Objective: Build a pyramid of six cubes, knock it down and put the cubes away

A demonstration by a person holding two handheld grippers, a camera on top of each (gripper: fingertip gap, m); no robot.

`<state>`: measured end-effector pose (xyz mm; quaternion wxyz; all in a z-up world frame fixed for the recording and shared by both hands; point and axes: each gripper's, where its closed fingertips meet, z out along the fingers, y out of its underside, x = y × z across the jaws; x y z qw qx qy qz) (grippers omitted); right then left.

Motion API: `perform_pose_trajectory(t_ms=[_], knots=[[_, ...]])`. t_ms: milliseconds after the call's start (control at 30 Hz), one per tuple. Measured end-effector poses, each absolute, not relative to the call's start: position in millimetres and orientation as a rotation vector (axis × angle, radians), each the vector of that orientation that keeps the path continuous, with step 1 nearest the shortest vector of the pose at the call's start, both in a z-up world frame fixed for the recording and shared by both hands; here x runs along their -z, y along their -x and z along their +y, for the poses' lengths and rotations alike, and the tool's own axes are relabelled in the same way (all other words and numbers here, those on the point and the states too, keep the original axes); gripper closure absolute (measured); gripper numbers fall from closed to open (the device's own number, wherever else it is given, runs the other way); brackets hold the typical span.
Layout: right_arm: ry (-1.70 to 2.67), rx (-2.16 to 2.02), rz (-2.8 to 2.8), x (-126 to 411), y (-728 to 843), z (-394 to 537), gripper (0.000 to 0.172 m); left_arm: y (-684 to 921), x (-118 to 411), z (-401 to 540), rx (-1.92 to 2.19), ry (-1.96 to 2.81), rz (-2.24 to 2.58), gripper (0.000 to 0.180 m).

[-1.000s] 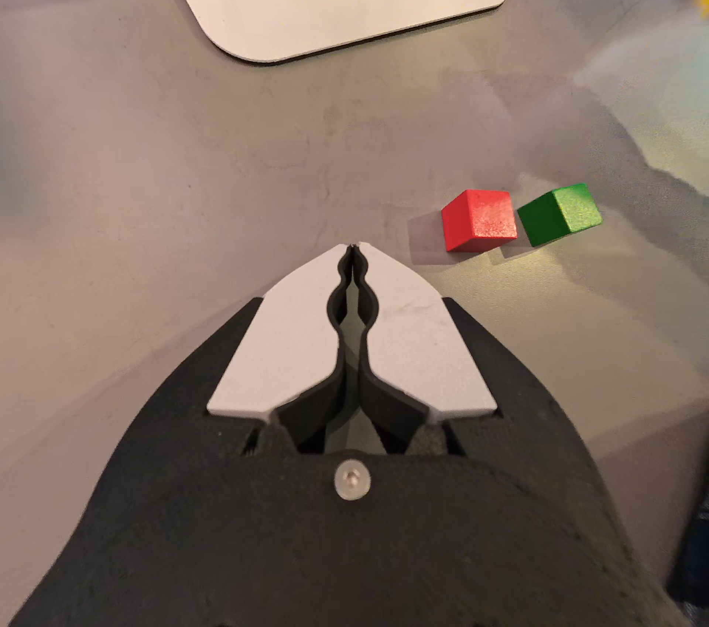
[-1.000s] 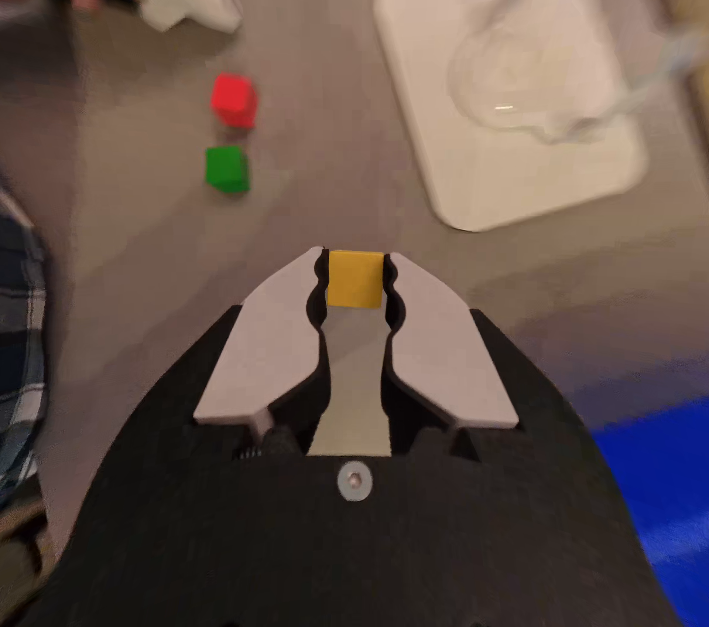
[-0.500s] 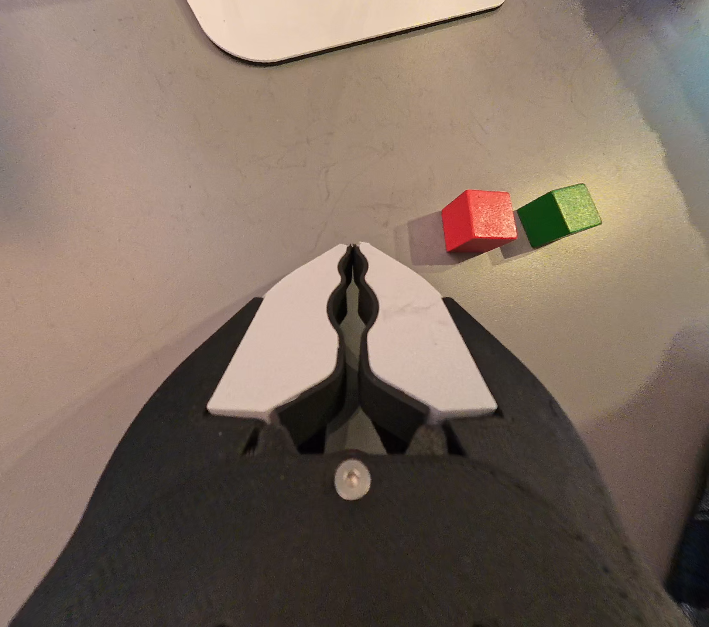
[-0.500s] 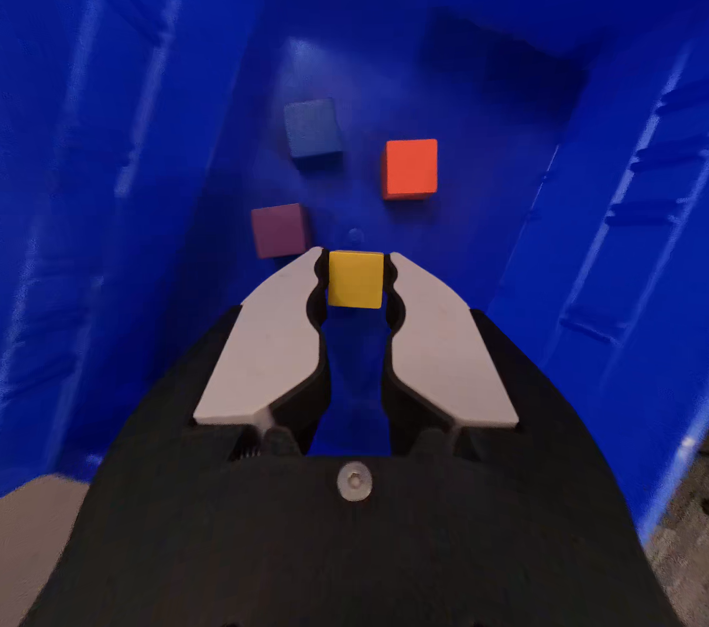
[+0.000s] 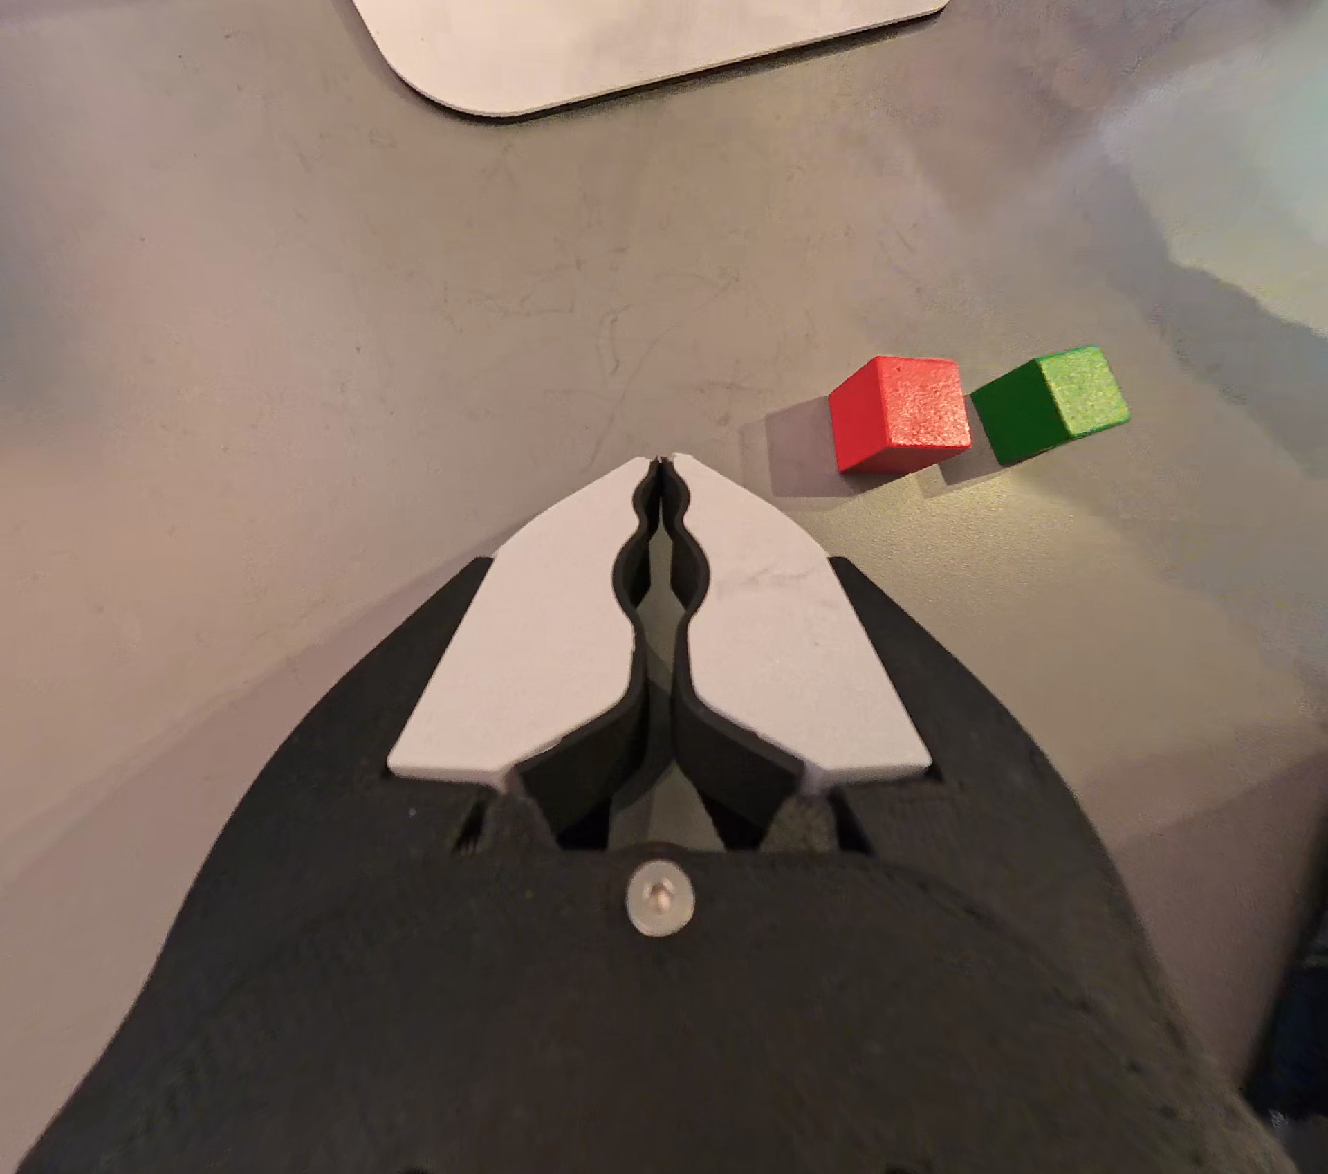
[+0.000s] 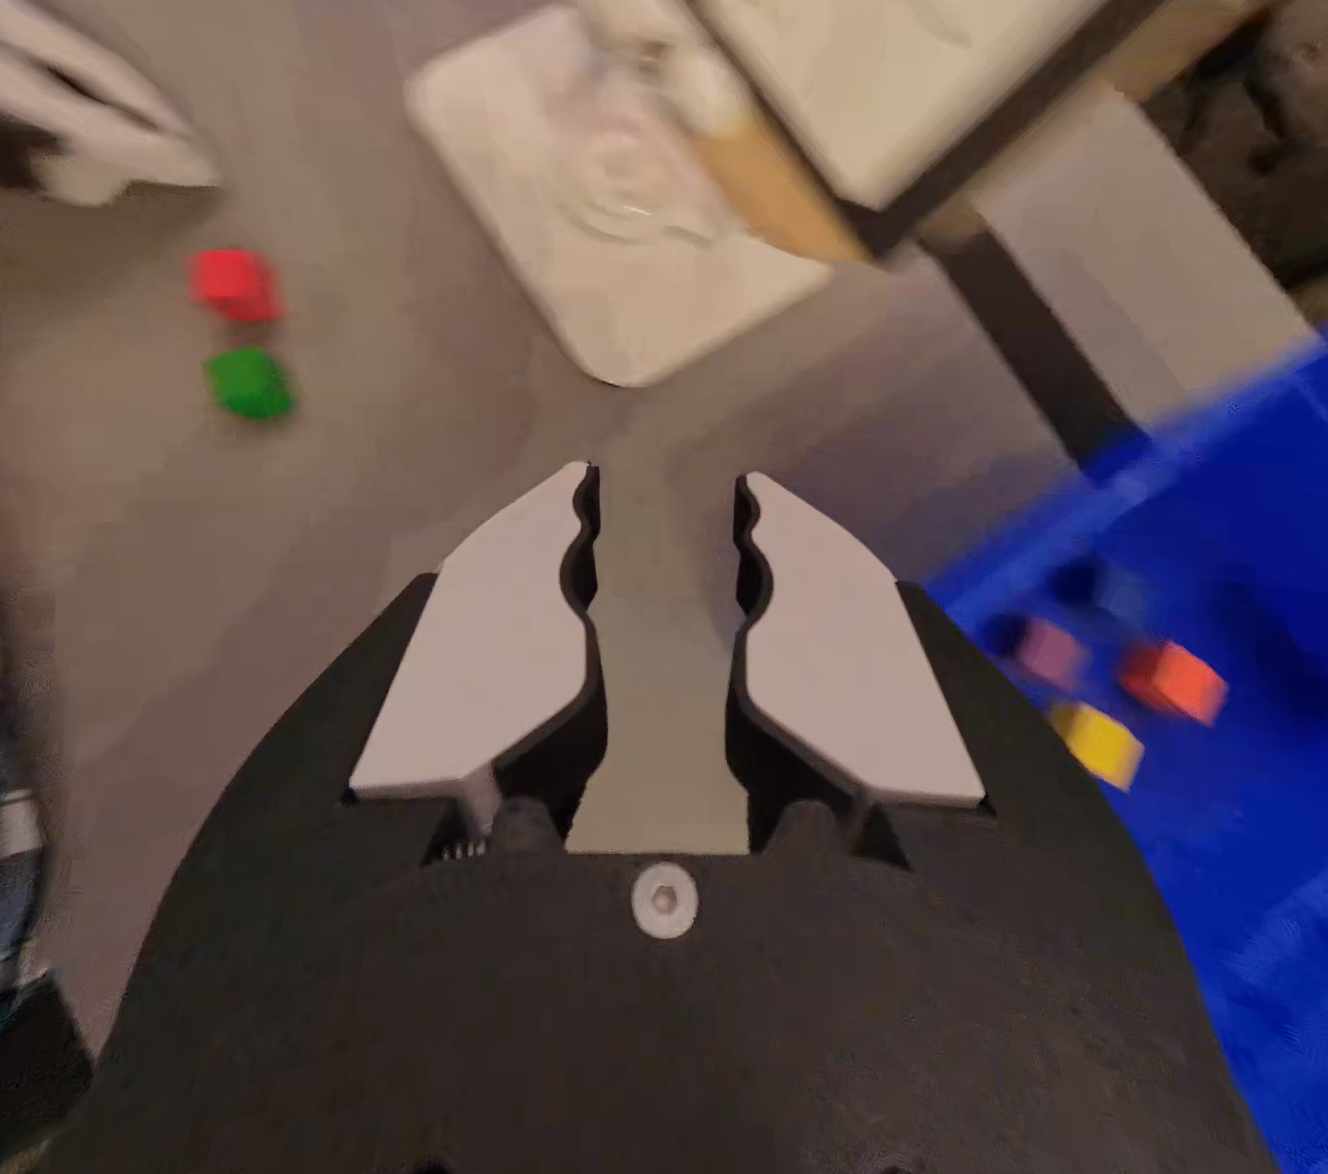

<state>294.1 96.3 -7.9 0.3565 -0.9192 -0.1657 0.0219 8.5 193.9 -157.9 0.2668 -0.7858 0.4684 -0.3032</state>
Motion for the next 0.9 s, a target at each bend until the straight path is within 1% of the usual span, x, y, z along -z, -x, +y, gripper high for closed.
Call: perform_pose_trajectory(t_ms=[67,167,233,400,433,500,533,633,733,800,900], knots=[[2.344,-0.180,-0.579,22,-226,98,0.128,-9,158,194,0.817,2.121,1.265,0.180],[2.356,-0.293,-0.753,63,-147,98,0.122,-8,158,194,0.816,2.120,1.266,0.180],[2.383,-0.336,-0.828,92,-115,98,0.120,-9,158,194,0.817,2.119,1.267,0.180],[2.415,-0.396,-0.977,136,-73,98,0.120,-9,158,193,0.818,2.117,1.269,0.180],[2.417,-0.411,-0.990,140,-68,98,0.125,-9,158,193,0.818,2.117,1.270,0.180],[2.437,-0.404,-1.018,149,-66,97,0.144,-9,158,193,0.819,2.117,1.270,0.180],[2.442,-0.402,-1.024,151,-65,97,0.145,-9,158,193,0.820,2.117,1.270,0.180],[2.417,-0.377,-0.988,136,-74,99,0.145,-9,158,193,0.822,2.116,1.272,0.180],[2.376,-0.314,-0.770,89,-129,109,0.145,-9,158,193,0.827,2.117,1.271,0.180],[2.338,-0.196,-0.582,51,-193,115,0.145,-9,158,193,0.828,2.117,1.271,0.180],[2.295,-0.020,-0.310,10,-301,110,0.145,-9,158,193,0.833,2.119,1.268,0.180]])
